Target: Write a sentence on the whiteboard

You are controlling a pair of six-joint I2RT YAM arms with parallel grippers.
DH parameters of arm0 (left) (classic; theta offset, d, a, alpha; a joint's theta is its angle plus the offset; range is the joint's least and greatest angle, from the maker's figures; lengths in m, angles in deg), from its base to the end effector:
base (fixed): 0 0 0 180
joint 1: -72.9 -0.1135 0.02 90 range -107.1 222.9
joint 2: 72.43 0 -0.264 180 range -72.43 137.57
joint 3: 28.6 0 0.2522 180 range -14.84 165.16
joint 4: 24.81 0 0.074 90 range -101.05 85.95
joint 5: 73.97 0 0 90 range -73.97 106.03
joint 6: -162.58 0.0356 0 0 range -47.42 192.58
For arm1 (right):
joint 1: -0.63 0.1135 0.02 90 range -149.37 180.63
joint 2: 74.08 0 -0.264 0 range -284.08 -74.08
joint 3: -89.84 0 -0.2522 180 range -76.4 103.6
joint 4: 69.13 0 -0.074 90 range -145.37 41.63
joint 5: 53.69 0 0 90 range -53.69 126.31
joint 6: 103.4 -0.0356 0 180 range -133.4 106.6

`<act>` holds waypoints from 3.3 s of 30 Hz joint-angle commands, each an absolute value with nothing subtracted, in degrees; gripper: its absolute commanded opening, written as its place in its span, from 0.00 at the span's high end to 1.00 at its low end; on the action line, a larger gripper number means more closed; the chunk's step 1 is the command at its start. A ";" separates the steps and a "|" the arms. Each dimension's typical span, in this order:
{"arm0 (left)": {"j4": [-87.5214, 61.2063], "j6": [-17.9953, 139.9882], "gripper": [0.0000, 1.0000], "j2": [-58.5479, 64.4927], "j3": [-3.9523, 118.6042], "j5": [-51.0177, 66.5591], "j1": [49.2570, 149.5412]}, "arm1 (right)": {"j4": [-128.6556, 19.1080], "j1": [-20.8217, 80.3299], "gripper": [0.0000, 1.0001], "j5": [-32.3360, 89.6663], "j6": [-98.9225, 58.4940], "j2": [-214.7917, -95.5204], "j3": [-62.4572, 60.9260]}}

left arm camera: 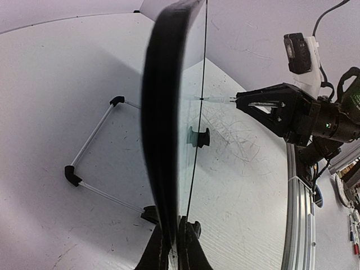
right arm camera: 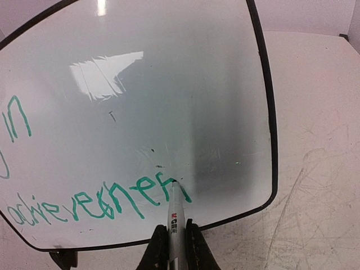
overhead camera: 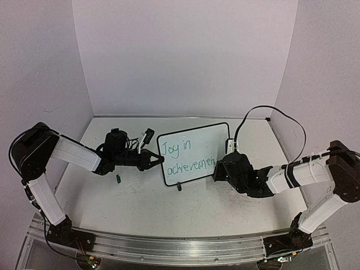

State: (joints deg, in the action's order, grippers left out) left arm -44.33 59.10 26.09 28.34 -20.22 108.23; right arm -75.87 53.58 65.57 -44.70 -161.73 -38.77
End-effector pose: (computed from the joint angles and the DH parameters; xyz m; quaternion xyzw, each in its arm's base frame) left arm 0.2676 -0.2155 0.1686 0.3201 0.7410 -0.4544 0.3770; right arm 0.1970 0.2321 0.1763 -0.0321 0.8449 0.1650 0.5078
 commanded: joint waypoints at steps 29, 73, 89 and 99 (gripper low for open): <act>-42.78 61.33 1.00 25.48 30.00 -18.87 108.50 | -79.00 49.98 1.00 61.70 -41.33 -156.70 -38.50; -42.55 61.41 1.00 25.83 30.33 -18.92 108.58 | -80.39 50.03 1.00 60.47 -45.75 -161.78 -43.67; -42.56 61.51 1.00 25.93 30.40 -18.88 108.58 | -80.83 50.06 1.00 61.43 -41.04 -155.54 -43.36; -42.46 61.51 1.00 25.91 30.40 -18.84 108.58 | -83.93 50.00 1.00 59.54 -39.57 -156.72 -42.13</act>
